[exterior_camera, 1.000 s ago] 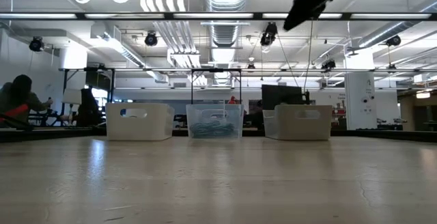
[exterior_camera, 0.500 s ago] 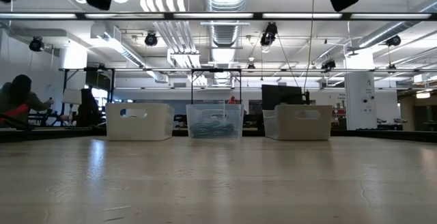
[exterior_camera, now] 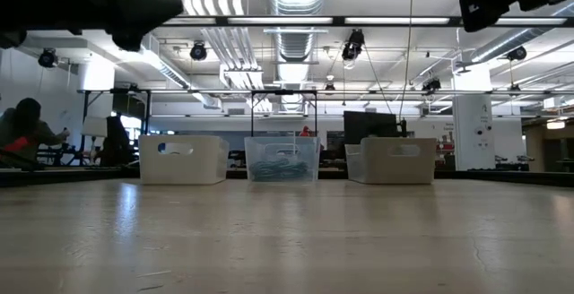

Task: Pick & Place USB Port
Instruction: Return to Home Position

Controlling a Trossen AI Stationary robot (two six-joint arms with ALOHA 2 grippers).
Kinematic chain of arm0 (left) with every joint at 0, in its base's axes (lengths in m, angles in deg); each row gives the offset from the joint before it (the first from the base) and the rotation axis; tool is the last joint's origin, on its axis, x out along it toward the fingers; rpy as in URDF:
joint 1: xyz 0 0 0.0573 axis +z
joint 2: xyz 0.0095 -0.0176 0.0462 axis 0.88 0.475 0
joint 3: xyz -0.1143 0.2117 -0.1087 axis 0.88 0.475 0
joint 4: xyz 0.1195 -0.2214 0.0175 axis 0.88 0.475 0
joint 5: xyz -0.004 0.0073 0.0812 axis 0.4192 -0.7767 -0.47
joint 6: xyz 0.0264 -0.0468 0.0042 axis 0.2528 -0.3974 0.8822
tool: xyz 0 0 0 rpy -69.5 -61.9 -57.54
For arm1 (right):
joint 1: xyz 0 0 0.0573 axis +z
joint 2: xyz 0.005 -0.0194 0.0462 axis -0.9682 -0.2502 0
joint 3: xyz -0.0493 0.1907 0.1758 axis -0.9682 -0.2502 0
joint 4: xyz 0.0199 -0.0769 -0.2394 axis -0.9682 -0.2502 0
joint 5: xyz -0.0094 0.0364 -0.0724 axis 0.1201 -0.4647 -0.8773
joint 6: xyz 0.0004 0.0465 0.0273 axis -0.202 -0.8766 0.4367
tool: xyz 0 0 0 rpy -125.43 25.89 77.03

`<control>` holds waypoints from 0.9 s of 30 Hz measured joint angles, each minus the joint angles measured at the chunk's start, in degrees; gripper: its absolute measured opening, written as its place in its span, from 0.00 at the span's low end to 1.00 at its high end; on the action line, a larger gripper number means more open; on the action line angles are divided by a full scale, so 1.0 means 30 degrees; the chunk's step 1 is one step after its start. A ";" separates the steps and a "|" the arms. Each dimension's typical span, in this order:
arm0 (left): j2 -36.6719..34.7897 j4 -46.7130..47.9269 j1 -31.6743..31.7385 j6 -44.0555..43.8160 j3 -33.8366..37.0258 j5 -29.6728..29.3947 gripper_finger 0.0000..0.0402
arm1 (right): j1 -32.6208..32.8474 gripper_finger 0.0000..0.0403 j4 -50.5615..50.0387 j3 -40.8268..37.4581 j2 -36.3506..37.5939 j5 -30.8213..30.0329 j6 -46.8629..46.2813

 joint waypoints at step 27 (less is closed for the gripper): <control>-1.1951 0.8636 0.0007 0.0525 0.1257 0.0090 0.28 | 0.0000 0.17 -0.0439 -0.4041 0.8527 -0.0023 -0.0002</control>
